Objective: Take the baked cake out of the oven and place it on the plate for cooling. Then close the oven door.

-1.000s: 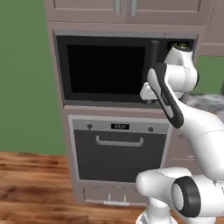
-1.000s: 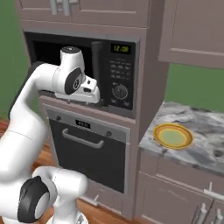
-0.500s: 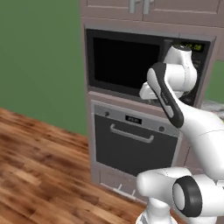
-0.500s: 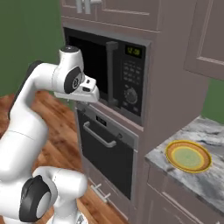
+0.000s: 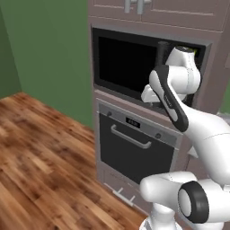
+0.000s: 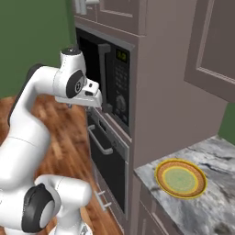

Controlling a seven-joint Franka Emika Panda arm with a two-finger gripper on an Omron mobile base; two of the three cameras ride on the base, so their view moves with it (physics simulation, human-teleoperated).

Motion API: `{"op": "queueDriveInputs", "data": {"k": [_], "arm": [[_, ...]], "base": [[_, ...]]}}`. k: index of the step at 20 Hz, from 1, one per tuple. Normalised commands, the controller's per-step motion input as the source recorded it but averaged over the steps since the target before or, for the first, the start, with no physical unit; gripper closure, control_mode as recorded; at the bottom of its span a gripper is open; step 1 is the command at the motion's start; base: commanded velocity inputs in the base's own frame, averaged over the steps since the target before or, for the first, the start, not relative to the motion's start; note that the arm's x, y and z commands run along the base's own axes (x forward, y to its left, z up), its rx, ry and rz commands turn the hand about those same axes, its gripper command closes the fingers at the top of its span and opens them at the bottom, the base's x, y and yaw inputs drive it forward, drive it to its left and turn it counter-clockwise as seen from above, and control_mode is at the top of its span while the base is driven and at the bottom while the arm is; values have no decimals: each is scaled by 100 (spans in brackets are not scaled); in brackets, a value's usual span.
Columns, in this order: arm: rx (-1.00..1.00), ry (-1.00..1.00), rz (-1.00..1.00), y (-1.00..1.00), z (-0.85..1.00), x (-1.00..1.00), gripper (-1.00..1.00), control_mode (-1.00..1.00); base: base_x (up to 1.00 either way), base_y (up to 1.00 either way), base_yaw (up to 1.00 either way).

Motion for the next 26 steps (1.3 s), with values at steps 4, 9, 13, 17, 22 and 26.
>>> {"op": "queueDriveInputs", "data": {"k": [4, 9, 13, 17, 22, 26], "arm": [[0, 0, 0, 0, 0, 0, -100, 100], [0, 0, 0, 0, 0, 0, -100, 100], [0, 4, 7, -10, -17, 4, -100, -100], [-1, 7, 5, 4, -21, 1, -100, -100], [-18, 10, 0, 51, -40, 19, -100, -100], [-24, 12, 0, 44, -58, 44, -100, -100]], "base": [[17, -33, 26], [25, -20, 16], [5, -5, 3], [0, 0, 0], [0, 0, 0], [0, 0, 0]]}}
